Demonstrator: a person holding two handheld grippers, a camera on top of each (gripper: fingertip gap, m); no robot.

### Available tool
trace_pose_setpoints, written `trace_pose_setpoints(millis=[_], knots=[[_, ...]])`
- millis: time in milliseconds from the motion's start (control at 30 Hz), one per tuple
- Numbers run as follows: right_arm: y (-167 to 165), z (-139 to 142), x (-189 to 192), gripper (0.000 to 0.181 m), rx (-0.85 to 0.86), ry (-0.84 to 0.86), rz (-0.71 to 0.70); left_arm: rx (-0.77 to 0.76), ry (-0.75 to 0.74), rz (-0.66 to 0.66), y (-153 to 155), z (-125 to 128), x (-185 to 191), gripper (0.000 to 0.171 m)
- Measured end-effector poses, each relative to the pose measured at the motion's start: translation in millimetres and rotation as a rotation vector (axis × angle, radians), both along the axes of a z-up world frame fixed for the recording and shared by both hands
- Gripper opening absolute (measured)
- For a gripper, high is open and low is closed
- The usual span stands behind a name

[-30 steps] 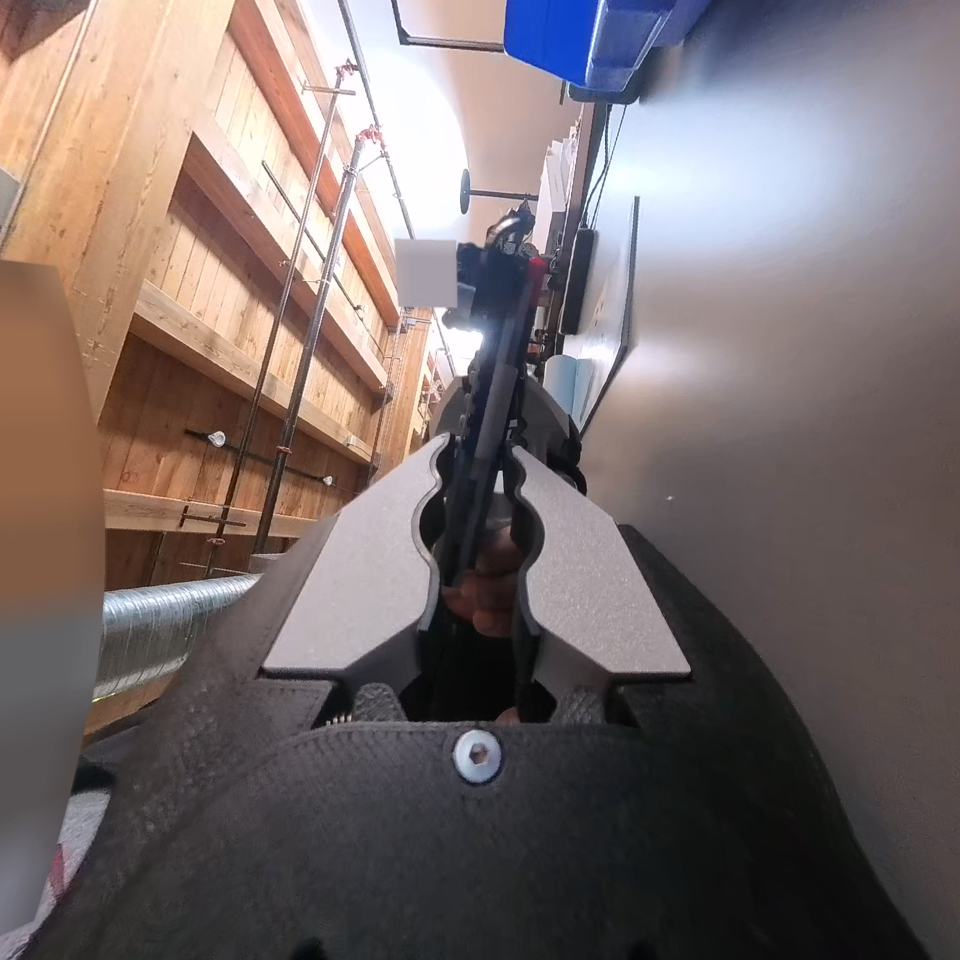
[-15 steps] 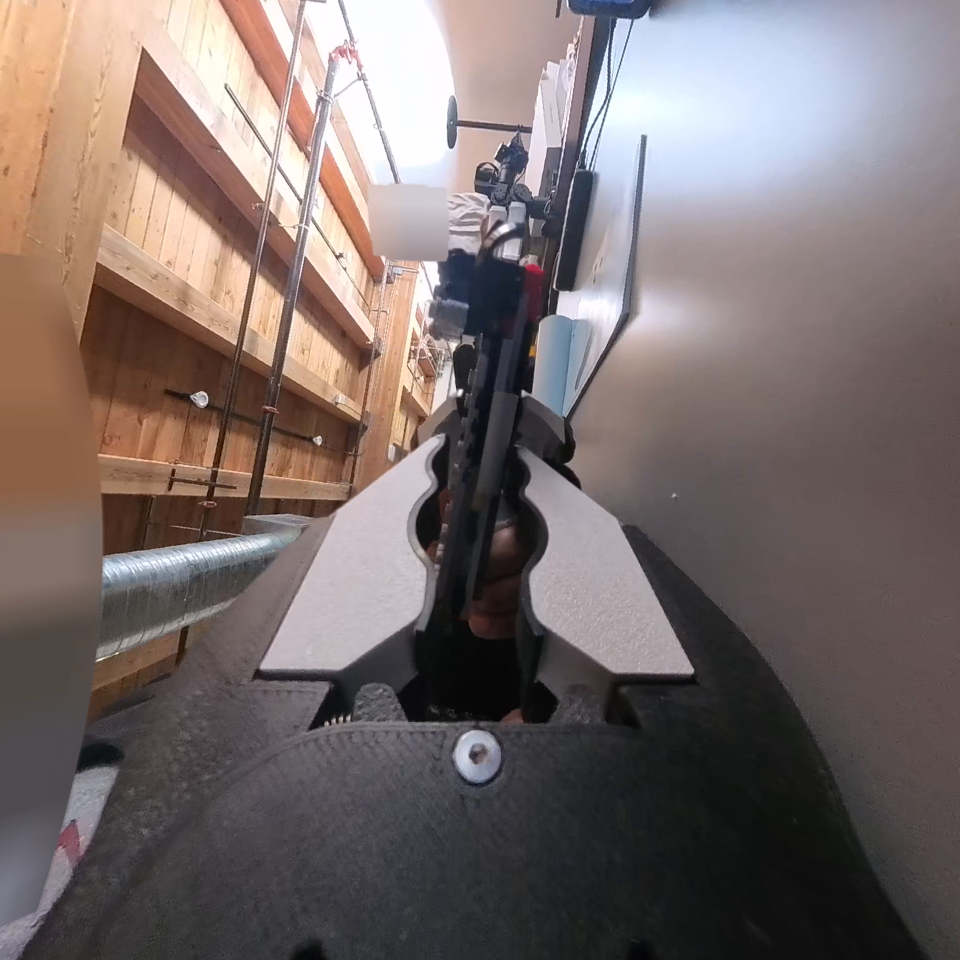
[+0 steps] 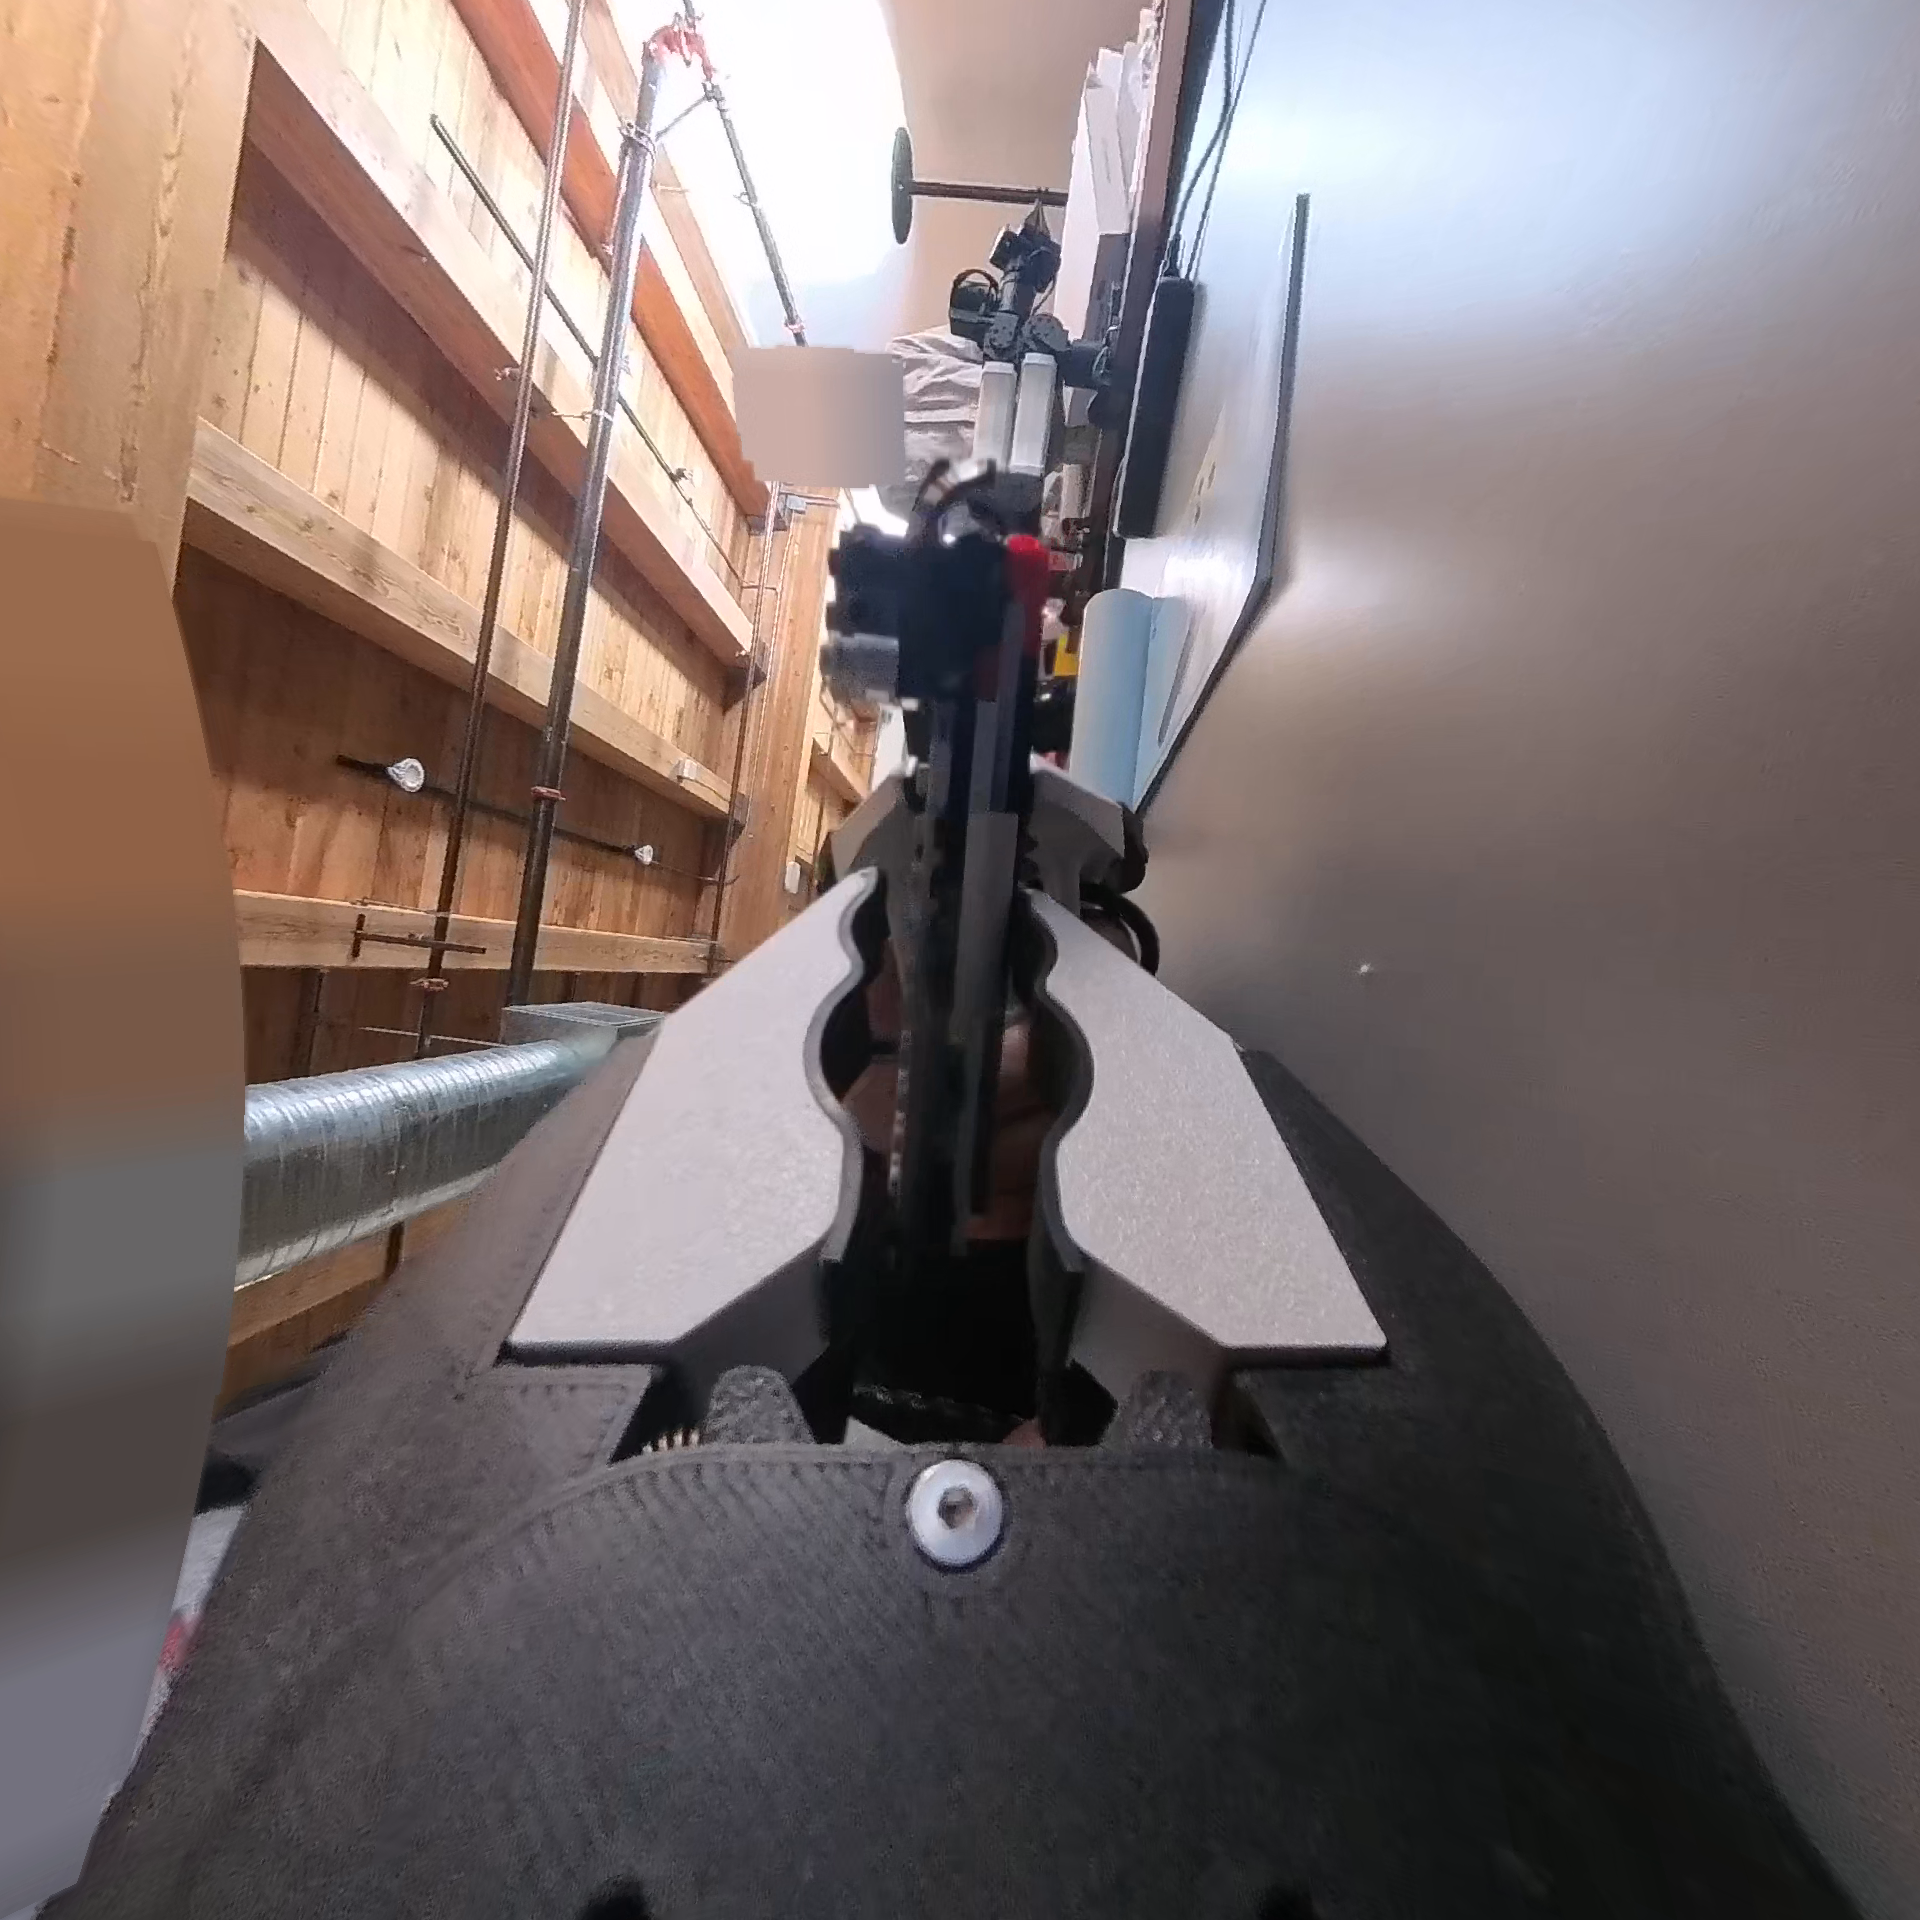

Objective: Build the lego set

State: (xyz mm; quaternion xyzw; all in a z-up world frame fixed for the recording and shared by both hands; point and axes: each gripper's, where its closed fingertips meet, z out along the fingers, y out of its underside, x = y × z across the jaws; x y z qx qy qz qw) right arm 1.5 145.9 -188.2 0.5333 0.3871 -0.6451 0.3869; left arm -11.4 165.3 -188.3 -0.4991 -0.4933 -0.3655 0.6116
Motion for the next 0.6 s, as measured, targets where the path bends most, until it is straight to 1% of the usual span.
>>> trace_pose_setpoints(millis=[100, 200, 333, 467, 533, 600], knots=[[1.2, 0.1, -2.8, 0.026, 0.001, 0.001, -0.007, 0.002, -0.017, -0.011, 0.6, -1.2, 3.1, 0.018], [0.0, -1.3, -2.2, 0.019, 0.014, 0.001, -0.002, 0.010, -0.030, -0.009, -0.7, -1.4, 3.8, 0.018], [-0.5, -2.7, -2.7, 0.018, 0.011, -0.015, -0.009, 0.016, -0.049, -0.014, -2.6, -2.2, 4.4, 0.020], [-1.1, -4.0, -3.6, 0.018, 0.011, -0.028, -0.025, 0.021, -0.077, -0.016, -7.5, -3.3, 4.4, 0.041], [-1.2, -4.9, -4.1, 0.018, 0.014, -0.032, -0.034, 0.009, -0.084, 0.003, -12.6, -4.6, 0.9, 0.050], [-1.7, -5.5, -4.4, 0.018, 0.017, -0.034, -0.041, 0.002, -0.082, 0.025, -17.4, -3.3, -4.3, 0.053]])
